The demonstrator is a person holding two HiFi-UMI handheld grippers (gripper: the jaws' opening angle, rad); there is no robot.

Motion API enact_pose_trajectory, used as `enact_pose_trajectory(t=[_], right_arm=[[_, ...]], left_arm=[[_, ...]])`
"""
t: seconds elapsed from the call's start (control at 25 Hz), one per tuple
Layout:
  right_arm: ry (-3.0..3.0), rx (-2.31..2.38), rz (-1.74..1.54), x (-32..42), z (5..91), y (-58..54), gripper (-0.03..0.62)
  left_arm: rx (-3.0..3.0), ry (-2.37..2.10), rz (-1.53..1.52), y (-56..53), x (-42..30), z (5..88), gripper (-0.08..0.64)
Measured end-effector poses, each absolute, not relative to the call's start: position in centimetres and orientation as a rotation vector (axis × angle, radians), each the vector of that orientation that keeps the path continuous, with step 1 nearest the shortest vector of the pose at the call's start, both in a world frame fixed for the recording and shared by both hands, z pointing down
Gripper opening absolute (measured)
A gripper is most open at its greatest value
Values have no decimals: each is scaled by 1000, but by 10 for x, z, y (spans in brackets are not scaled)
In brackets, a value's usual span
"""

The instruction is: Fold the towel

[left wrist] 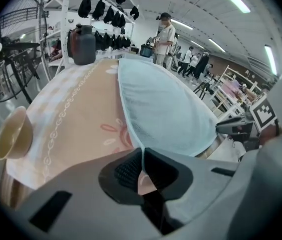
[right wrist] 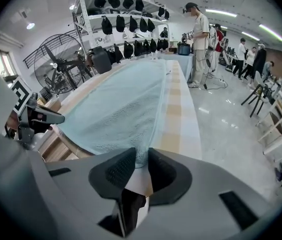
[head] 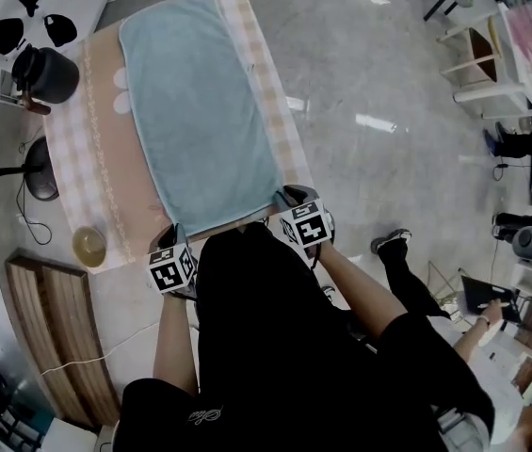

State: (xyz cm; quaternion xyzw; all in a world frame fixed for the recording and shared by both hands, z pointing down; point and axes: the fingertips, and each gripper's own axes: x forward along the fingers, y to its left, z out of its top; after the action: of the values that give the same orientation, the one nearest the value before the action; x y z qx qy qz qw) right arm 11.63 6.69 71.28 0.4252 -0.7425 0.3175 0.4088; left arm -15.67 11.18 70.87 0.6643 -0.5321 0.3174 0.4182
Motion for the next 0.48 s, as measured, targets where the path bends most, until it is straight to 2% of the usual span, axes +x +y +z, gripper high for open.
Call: enact_pose_trajectory(t=[0.12,0.48], right_arm=[[-1873,1056,788,113,712,69,55],[-1896,1012,796,110,705,86,46]], left_arm=[[1670,-1331,797,115,-157,709,23],[1710,-1320,809,128,-161,703,21]])
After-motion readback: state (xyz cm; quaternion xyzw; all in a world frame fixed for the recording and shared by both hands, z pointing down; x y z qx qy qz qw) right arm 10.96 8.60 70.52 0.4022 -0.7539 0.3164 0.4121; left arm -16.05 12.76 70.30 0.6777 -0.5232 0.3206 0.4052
